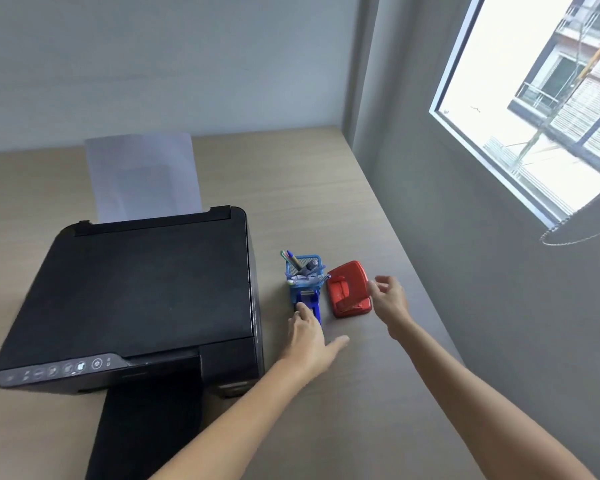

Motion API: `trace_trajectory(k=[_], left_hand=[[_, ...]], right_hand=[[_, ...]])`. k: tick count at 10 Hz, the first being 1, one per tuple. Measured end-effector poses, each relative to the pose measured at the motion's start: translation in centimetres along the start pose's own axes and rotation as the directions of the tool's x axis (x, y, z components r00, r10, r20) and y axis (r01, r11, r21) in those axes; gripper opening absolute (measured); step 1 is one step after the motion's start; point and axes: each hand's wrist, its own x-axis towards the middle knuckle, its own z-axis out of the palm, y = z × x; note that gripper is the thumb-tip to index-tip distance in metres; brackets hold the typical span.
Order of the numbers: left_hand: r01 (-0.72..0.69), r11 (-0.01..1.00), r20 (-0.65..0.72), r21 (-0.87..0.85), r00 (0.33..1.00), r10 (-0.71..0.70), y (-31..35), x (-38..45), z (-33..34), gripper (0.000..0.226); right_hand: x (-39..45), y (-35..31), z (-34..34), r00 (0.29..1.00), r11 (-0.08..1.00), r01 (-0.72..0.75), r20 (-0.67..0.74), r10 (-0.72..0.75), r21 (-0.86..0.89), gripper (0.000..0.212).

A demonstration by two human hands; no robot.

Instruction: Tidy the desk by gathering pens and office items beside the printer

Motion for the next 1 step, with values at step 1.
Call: trace_trajectory(k=[1], left_hand=[[-0.17,0.976,-0.004,-0.139,0.985,0.171,-2.14,-5.04,-2.88,0.071]], right_hand=[[-2.67,-1.72,-2.51,0.989,0.988,0.138,-0.061,-0.134,0.072,0.028]])
